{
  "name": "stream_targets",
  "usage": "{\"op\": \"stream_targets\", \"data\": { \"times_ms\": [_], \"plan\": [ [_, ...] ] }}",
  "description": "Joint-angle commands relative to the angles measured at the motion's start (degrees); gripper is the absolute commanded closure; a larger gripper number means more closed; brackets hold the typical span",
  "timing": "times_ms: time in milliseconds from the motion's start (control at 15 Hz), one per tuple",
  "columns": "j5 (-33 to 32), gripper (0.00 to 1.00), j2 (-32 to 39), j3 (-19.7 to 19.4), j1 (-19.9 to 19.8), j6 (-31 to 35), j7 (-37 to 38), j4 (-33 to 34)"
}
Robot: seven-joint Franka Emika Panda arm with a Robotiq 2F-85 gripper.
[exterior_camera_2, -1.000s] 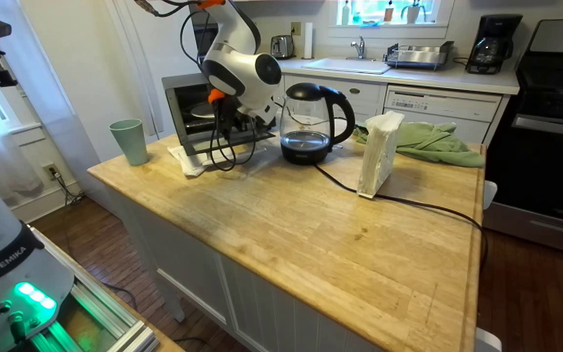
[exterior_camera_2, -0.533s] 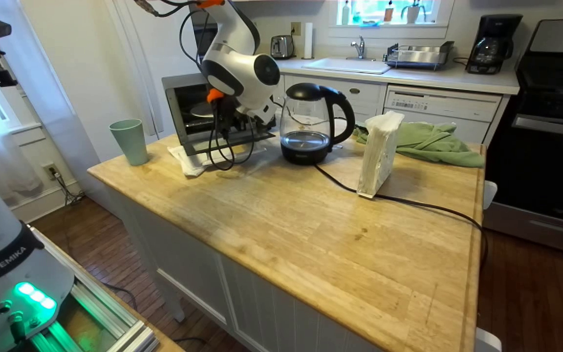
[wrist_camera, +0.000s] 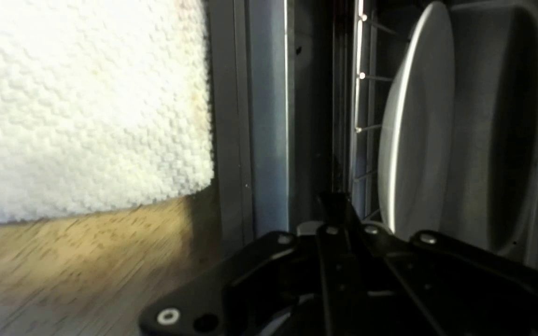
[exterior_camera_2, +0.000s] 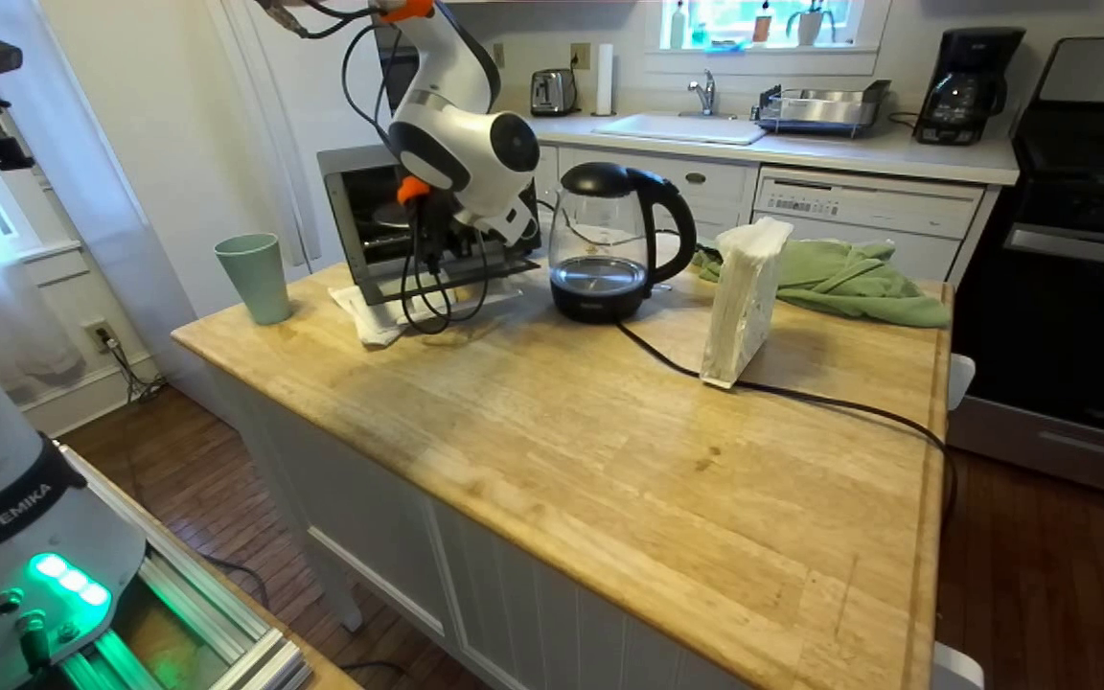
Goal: Pick up the paper plate and in the oven on top of the oven wire rack
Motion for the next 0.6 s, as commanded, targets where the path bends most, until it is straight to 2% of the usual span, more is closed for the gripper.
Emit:
{"op": "stream_targets", "data": {
  "times_ms": [0, 533],
  "plan": [
    [2.01, 1.00, 1.51, 0.51, 0.15, -1.15, -1.53, 1.51],
    [1.96, 1.00, 2.69, 1.13, -0.01, -3.61, -3.55, 2.52]
  ]
}}
